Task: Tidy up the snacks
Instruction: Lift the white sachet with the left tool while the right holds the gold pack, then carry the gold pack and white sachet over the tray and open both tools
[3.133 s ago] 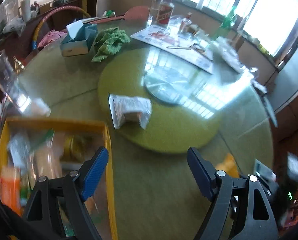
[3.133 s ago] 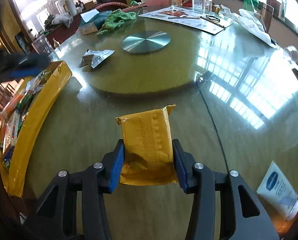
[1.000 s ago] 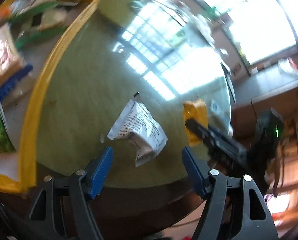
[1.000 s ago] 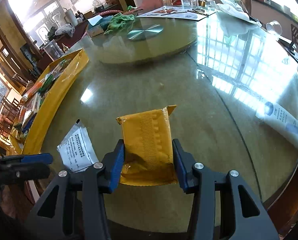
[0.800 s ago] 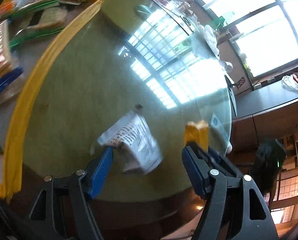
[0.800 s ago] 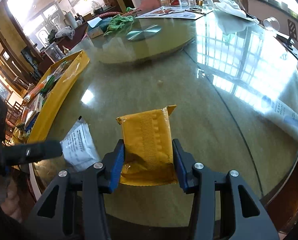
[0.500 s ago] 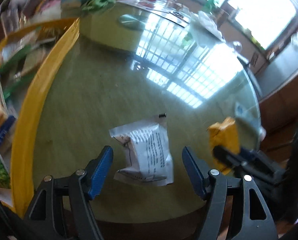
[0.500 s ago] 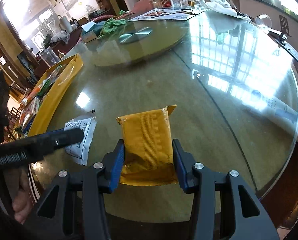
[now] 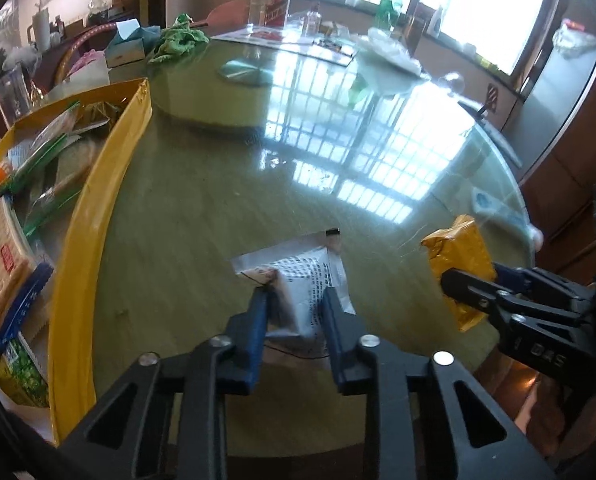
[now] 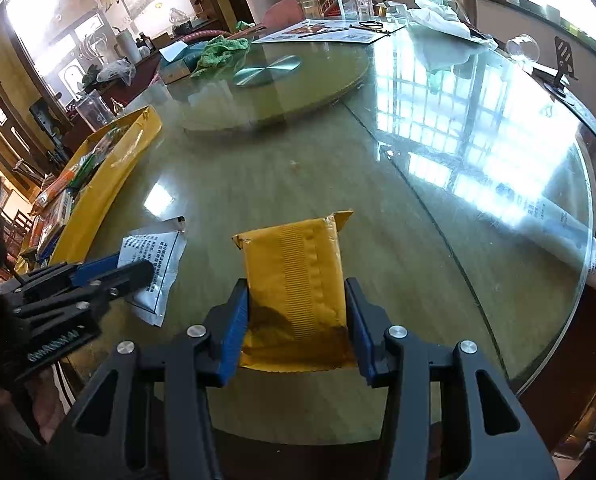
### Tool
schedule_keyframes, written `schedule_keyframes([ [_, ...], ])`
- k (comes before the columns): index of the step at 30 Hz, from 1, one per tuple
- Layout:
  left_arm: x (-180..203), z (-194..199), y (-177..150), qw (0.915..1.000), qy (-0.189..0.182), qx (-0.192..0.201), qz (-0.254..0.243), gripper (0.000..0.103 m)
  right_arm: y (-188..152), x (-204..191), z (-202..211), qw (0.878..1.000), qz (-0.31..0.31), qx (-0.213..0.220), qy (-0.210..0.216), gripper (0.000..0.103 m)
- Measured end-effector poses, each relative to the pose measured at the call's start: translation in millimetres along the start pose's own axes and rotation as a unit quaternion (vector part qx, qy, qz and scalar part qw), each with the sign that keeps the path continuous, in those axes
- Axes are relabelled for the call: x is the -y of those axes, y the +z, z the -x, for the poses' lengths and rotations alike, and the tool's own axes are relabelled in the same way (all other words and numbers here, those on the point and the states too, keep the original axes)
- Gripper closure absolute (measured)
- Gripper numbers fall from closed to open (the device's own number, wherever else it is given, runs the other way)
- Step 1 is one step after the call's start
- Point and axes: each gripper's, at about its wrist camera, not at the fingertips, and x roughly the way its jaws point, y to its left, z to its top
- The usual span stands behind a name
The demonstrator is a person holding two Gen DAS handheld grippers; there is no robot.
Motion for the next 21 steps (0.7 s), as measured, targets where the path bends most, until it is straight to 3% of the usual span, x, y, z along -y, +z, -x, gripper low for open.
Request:
schedule_keyframes([
  [2,-1.7,6.5,-3.2,0.9999,-0.013,0.007,0.001,0.086,0.0,-0.1,-0.3,1.000,0.000,0.000,-0.002,0.055],
  [3,-1.7,8.1,-4.4,0.9999,-0.014,0.008,-0.001,0.099,0.0,-0.2,-0.3,1.000,-0.001,-0.001,-0.003,0.055],
  [12,-15.7,26.5,-11.6,0.9975,-0.062,0.020,0.029,0.103,0.2,-7.7,0.1,1.000,0.000,-0.002,-0.004,0.056],
  [21,-34.8,59.1,-14.8,0.9934,-0.086,0.047,0.059,0.103,6.5,-29.5,6.1,1.000,0.016,0.010,0.010,0.057],
])
